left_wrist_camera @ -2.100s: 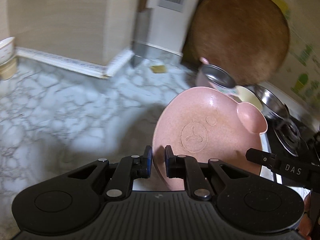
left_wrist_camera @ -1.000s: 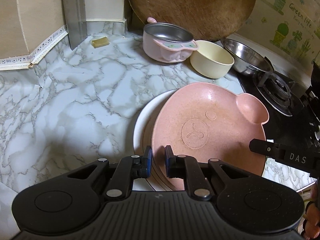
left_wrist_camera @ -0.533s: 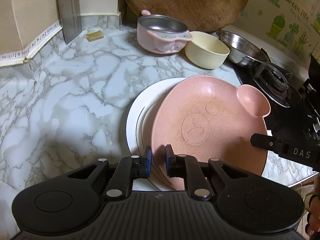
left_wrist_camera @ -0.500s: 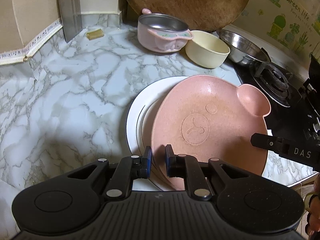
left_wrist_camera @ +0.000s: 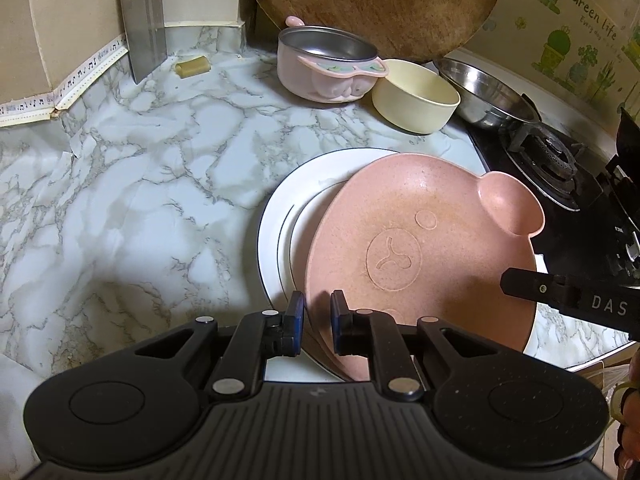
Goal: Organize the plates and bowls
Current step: 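Lower the pink tray onto the white plates and open both grippers, then move both tools toward the stainless steel bowl beside the stove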
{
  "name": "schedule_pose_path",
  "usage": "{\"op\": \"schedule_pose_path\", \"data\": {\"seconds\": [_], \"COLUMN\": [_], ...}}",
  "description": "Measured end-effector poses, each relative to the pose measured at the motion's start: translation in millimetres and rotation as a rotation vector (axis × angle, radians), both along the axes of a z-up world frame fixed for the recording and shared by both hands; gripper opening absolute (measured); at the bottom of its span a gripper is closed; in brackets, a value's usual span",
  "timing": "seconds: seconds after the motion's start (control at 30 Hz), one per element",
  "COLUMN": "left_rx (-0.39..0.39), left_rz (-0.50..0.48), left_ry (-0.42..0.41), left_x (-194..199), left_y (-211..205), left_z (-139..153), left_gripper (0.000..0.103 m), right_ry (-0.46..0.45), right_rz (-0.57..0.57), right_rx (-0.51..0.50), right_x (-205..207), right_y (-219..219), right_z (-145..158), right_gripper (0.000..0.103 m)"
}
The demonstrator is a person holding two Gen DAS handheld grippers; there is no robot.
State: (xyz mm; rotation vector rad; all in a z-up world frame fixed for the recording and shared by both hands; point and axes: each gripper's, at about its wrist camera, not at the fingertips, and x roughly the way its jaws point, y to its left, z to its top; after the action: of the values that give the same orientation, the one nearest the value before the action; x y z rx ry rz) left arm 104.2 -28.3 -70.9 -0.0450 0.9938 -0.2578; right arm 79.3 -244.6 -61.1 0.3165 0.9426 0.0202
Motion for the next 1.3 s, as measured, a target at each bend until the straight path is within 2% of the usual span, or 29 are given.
{"op": "schedule_pose_path", "data": {"seconds": [0.4, 0.47, 0.53, 0.63, 0.87, 0.97, 1.23, 1.3], "left_rx": [-0.008, -0.007, -0.009, -0.010, -0.016, -0.016, -0.012, -0.007], "left_rz": [-0.003, -0.008, -0.007, -0.006, -0.009, -0.008, -0.044, -0.054], "left_ry": [-0.040, -0.055, -0.072, -0.106, -0.142, -0.162, -0.221, -0.226], "left_x": [-8, -10, -11, -14, -12, -8, 12, 19], "left_y": [5, 4, 4, 4, -1, -5, -27, -36], "left_z": [22, 27, 33, 42, 58, 66, 93, 98], "left_gripper": [0.014, 0.018, 0.034, 0.042, 0.044, 0.050, 0.050, 0.056], "right_ry": [-0.071, -0.082, -0.091, -0.110, -0.141, -0.166, -0.196, -0.206], "right_rz": [0.037, 0.048, 0.060, 0.076, 0.097, 0.108, 0.108, 0.107], "right_rx": [-0.044, -0.044, -0.045, -0.054, -0.056, -0.063, -0.068, -0.083], "right_x": [-9, -10, -10, -11, -9, -9, 3, 7], "right_y": [5, 6, 8, 10, 10, 9, -7, -13], "right_z": [21, 25, 29, 34, 46, 54, 76, 82], "right_gripper": [0.037, 0.037, 0.038, 0.042, 0.059, 0.065, 0.083, 0.087]}}
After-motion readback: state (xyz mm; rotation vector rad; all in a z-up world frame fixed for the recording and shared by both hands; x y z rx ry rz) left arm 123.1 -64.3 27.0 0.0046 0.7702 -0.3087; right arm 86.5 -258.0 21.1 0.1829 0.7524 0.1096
